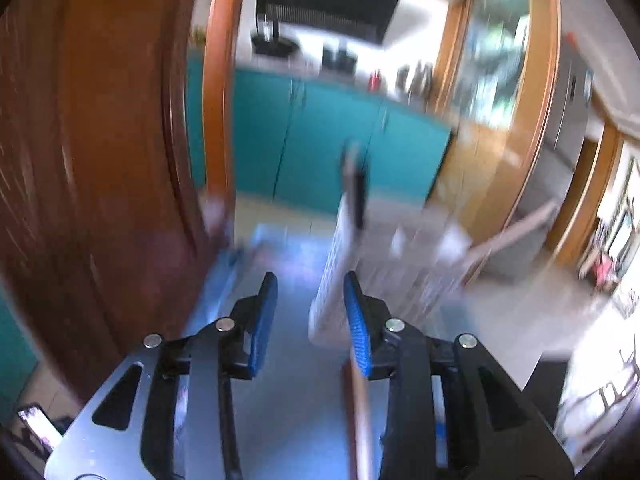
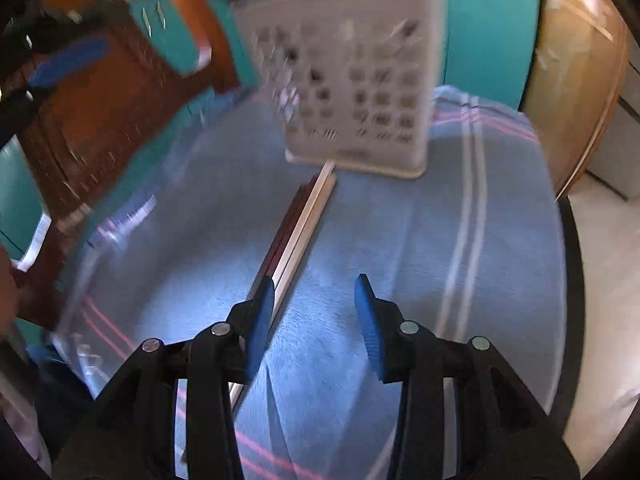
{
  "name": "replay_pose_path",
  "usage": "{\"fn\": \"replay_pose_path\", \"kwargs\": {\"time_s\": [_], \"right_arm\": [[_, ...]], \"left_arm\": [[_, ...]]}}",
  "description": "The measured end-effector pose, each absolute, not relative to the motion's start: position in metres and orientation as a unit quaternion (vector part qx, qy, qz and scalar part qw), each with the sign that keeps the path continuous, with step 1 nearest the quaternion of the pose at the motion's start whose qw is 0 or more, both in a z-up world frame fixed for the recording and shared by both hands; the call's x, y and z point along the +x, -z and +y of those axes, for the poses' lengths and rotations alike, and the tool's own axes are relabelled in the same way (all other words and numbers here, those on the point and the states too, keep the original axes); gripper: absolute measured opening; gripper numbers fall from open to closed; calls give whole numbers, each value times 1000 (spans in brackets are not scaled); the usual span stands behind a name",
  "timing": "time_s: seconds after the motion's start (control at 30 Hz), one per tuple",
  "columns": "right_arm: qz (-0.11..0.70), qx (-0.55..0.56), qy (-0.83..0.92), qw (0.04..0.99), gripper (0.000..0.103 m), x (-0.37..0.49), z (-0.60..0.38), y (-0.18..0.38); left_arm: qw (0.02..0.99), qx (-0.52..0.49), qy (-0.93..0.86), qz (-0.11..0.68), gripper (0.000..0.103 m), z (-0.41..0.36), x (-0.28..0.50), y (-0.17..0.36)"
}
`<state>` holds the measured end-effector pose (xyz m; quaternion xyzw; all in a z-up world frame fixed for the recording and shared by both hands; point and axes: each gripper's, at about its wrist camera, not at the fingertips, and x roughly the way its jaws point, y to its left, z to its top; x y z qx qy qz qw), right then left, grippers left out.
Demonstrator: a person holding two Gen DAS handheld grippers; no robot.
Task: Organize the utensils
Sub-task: 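Bring both open tools back down to the remaining chopsticks on the cloth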
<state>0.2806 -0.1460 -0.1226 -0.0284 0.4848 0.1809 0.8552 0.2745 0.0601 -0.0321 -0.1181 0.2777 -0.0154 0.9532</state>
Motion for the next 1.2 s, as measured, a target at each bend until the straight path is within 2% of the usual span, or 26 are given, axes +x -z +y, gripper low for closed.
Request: {"fn": "replay_pose_path", "kwargs": {"time_s": [0.07, 0.23, 0.27, 0.33, 0.4, 0.67, 0.73, 1.03, 1.13, 1.2], "right_arm": [[503, -32, -182, 844, 41, 287, -135, 132], [506, -44, -172, 844, 39, 297, -119, 139], [511, -36, -172, 841, 36, 300, -118, 139], [524, -18, -175, 833, 19, 306, -117, 137], [541, 5, -164, 825, 13, 311, -124, 137], [544, 65, -107, 829, 12, 283, -158, 134], [544, 96, -92, 828, 7, 275, -175, 133], [504, 167, -106, 841, 7, 251, -209, 110], [519, 162, -110, 832, 8, 250, -212, 114], [537, 141, -108, 825, 13, 254, -209, 125]], "left_arm": [[944, -118, 9, 307, 34, 64, 278, 63], [915, -114, -15, 387, 37, 72, 298, 99], [913, -113, -18, 391, 38, 72, 299, 100], [912, -102, -28, 396, 45, 71, 302, 100], [911, -99, -28, 400, 46, 69, 305, 102], [906, -93, 3, 413, 48, 52, 302, 107], [905, -95, 9, 415, 49, 49, 301, 107], [904, -90, 18, 418, 52, 43, 297, 108], [902, -87, 19, 421, 56, 42, 298, 110], [901, -85, 20, 426, 56, 41, 299, 112]]}}
